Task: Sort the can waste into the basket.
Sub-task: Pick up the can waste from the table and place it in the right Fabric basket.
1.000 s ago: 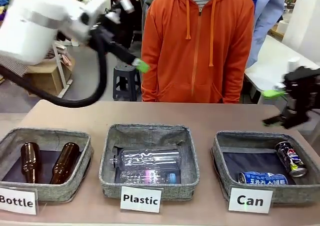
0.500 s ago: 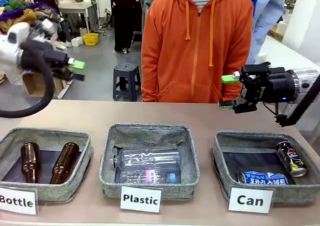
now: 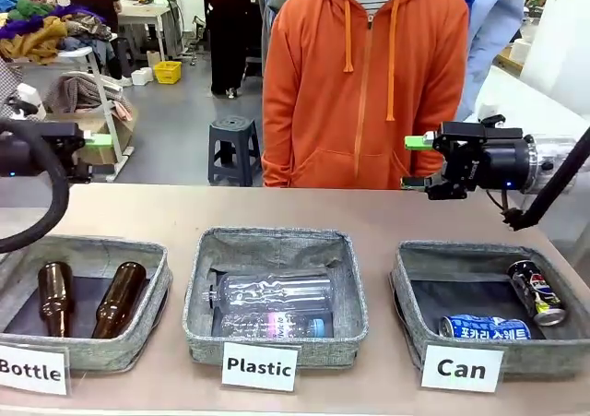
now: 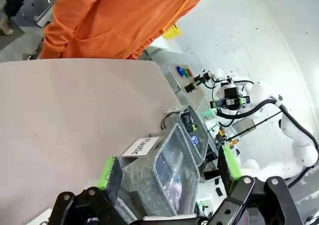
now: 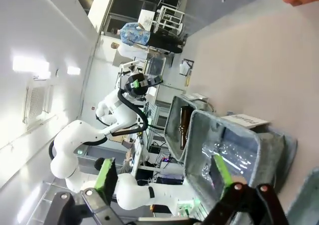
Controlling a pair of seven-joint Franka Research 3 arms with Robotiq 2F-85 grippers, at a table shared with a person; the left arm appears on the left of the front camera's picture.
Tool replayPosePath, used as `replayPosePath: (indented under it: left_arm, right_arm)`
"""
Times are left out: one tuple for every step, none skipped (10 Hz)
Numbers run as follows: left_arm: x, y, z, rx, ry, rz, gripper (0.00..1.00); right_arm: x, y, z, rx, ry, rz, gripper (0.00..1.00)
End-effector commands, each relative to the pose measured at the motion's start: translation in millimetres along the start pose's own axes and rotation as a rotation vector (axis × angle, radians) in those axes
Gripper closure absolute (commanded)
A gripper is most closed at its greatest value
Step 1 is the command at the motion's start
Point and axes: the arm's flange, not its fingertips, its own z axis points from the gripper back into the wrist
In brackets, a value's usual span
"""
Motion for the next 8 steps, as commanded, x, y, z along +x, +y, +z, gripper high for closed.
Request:
replayPosePath:
  left_arm:
    - [8.7,-9.7,-8.1,-0.021,0.026,-0.003,0.0]
    - [8.7,-9.7,-8.1,-0.021,0.026,-0.003,0.0]
    - [8.7,-9.7,-8.1,-0.021,0.026,-0.003,0.0]
    - [8.7,-9.7,-8.1,-0.021,0.026,-0.003,0.0]
    - [8.7,-9.7,-8.1,-0.021,0.026,-0.003,0.0]
    - [8.7,-9.7,-8.1,-0.021,0.026,-0.003,0.0]
    - [8.7,-9.7,-8.1,-0.021,0.026,-0.003,0.0]
    - [8.7,-9.7,-8.1,-0.021,0.026,-0.003,0.0]
  right_arm:
    - [-3.1,6.7,1.8,0.005,0.026,-0.016,0.0]
    - [-3.1,6.7,1.8,0.005,0.026,-0.016,0.0]
    - [-3.1,6.7,1.8,0.005,0.026,-0.016,0.0]
    - [-3.1,6.7,1.8,0.005,0.026,-0.016,0.0]
    - [-3.1,6.7,1.8,0.005,0.026,-0.016,0.0]
    - [-3.1,6.7,1.8,0.005,0.026,-0.016,0.0]
    - [-3.1,6.7,1.8,0.005,0.026,-0.016,0.0]
    - [-3.1,6.7,1.8,0.005,0.026,-0.016,0.0]
